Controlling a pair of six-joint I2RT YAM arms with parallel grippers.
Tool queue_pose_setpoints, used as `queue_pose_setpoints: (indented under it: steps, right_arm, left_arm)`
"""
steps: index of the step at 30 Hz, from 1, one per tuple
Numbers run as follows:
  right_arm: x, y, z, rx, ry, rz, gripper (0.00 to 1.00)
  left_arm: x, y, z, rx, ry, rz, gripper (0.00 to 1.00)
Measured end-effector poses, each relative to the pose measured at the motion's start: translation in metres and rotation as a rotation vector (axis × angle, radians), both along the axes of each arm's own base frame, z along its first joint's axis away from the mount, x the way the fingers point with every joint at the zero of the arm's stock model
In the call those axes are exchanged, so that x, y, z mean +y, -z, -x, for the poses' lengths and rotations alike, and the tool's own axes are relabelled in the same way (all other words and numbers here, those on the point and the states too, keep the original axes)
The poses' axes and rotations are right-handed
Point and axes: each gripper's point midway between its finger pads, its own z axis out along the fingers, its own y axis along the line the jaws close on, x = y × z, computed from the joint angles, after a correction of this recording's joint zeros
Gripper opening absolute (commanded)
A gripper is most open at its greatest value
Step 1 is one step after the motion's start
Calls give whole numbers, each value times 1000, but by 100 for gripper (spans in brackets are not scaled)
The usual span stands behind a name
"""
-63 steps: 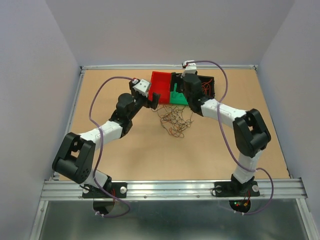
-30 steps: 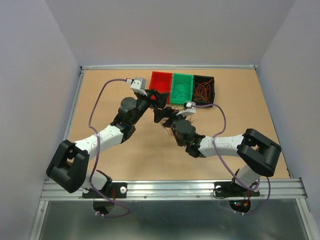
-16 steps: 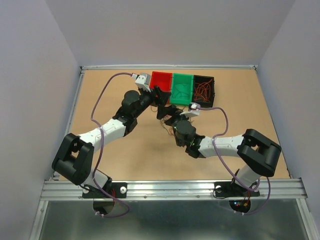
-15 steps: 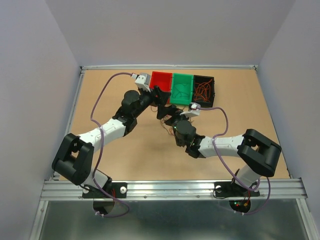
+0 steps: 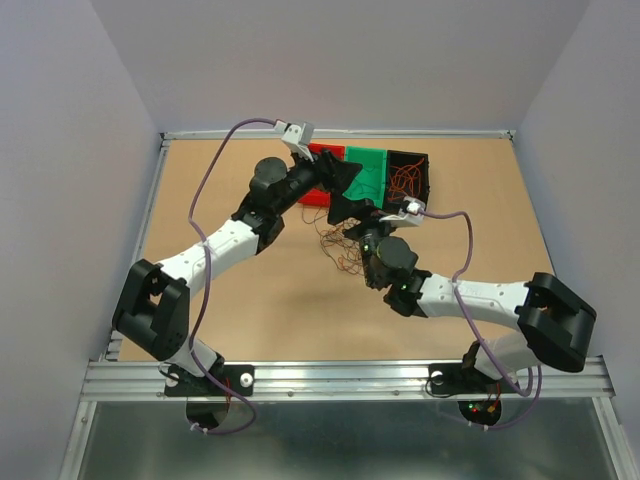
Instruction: Untangle the cables
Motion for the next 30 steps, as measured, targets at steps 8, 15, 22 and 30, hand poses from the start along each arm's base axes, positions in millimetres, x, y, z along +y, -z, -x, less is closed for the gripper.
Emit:
queue_pose_setpoints:
  steps: [8,15,22,30]
  right_arm:
    - [-13,-3,5,1,25,17,100]
    - [-38,-6,3,12,157,-9,100]
    - [-69,-99,0,-110,274,432,100]
    - [-148,-184,54,-350,232,798,100]
  left_arm:
    - [-18,-8,12,-16,8,8,63]
    - [-4,-30,16,-80,-70,27,99]
    - [45,-83,25,-321,-199,-86,99]
    - [104,-34,18,-427,-267,-382,99]
